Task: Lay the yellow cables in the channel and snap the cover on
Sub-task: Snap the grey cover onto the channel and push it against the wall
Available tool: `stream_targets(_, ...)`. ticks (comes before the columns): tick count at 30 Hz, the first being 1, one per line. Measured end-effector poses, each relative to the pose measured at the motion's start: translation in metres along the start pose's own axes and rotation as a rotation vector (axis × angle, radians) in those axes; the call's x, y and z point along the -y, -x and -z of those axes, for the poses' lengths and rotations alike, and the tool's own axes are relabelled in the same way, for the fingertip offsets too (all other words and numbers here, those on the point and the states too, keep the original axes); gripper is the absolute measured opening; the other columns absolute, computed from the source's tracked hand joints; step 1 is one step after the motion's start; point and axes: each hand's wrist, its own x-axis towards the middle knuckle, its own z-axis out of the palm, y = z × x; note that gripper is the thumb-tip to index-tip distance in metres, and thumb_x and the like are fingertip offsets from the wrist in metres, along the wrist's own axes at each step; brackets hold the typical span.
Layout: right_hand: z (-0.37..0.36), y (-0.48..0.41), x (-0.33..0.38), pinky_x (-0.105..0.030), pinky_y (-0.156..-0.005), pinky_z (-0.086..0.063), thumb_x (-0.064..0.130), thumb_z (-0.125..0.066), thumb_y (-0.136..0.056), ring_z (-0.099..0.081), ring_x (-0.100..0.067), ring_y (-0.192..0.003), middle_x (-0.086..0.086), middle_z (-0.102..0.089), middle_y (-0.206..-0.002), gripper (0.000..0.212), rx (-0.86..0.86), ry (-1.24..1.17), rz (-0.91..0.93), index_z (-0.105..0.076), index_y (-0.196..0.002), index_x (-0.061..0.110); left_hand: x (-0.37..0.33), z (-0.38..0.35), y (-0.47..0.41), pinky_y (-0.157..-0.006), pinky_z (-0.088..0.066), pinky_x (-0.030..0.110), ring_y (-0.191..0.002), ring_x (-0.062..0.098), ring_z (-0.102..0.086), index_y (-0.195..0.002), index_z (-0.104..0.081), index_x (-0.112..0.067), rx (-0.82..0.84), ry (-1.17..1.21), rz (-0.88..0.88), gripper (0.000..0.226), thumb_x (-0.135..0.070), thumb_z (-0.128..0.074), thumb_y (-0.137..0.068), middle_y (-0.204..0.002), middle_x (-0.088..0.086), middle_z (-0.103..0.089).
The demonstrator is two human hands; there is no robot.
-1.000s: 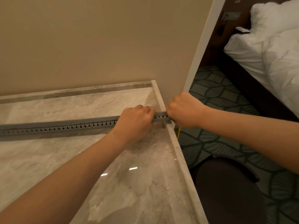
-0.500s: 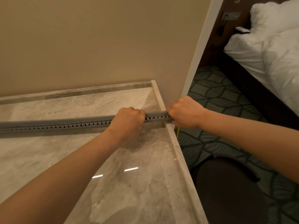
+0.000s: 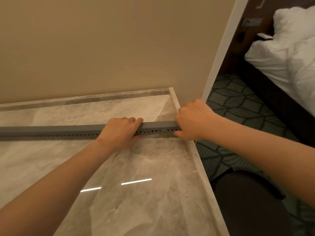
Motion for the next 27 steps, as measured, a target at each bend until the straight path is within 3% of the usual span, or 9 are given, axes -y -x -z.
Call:
stream_targets(3, 0.003, -0.016, 0.013, -0.032, -0.059, -0.032, 0.060, -0.033, -0.089, -0.050, -0.022, -0.076, -0.004, -0.060, -0.085, 0.053, -0.115, -0.161, 0.056, -0.059, -0.092, 0.015, 0.025, -0.001, 0.013, -0.054, -0.037, 0.030, -0.087, 0.019, -0.060, -0.117, -0.041, -0.023, 0.046, -0.014, -0.032, 0.034, -0.048, -0.038, -0.094, -0.104, -0.004, -0.059)
stream_targets(6, -0.003, -0.036, 0.029, -0.033, -0.064, -0.037, 0.063, -0.032, -0.088, -0.056, -0.025, -0.089, -0.005, -0.062, -0.096, 0.056, -0.173, -0.289, 0.078, -0.059, -0.104, 0.016, 0.039, -0.005, 0.022, -0.057, -0.034, 0.027, -0.091, 0.017, -0.056, -0.114, -0.040, -0.022, 0.056, -0.043, -0.054, 0.034, -0.049, -0.033, -0.095, -0.106, -0.004, -0.055)
stream_targets(11, -0.020, -0.056, 0.049, -0.034, -0.062, -0.042, 0.060, -0.042, -0.087, -0.051, -0.020, -0.077, -0.004, -0.055, -0.087, 0.049, -0.236, -0.511, 0.128, -0.057, -0.093, 0.014, 0.042, -0.014, 0.021, -0.072, -0.040, 0.029, -0.089, 0.018, -0.052, -0.111, -0.040, -0.019, 0.051, 0.052, -0.079, 0.031, -0.045, -0.037, -0.095, -0.104, 0.000, -0.051)
stream_targets(14, -0.028, -0.065, 0.043, -0.030, -0.059, -0.034, 0.059, -0.044, -0.087, -0.047, -0.020, -0.071, -0.006, -0.056, -0.083, 0.051, -0.324, -0.509, 0.132, -0.058, -0.089, 0.010, 0.049, -0.013, 0.010, -0.066, -0.036, 0.027, -0.082, 0.018, -0.049, -0.108, -0.039, -0.019, 0.062, 0.081, -0.090, 0.027, -0.043, -0.038, -0.096, -0.101, 0.001, -0.051)
stream_targets(19, -0.031, -0.085, 0.029, -0.036, -0.065, -0.041, 0.058, -0.045, -0.087, -0.053, -0.025, -0.077, -0.009, -0.058, -0.085, 0.052, -0.377, -0.495, 0.131, -0.058, -0.090, 0.007, 0.063, -0.013, -0.010, -0.064, -0.028, 0.026, -0.071, 0.014, -0.033, -0.107, -0.038, -0.019, 0.072, 0.086, -0.099, 0.024, -0.040, -0.037, -0.097, -0.099, 0.001, -0.050)
stream_targets(27, -0.033, -0.123, 0.001, -0.040, -0.067, -0.046, 0.048, -0.056, -0.086, -0.056, -0.032, -0.081, -0.015, -0.061, -0.089, 0.046, -0.504, -0.499, 0.117, -0.059, -0.090, 0.003, 0.085, -0.019, -0.049, -0.065, -0.029, 0.028, -0.087, 0.024, -0.053, -0.106, -0.040, -0.016, -0.006, 0.044, -0.032, 0.025, -0.038, -0.041, -0.096, -0.103, 0.005, -0.052)
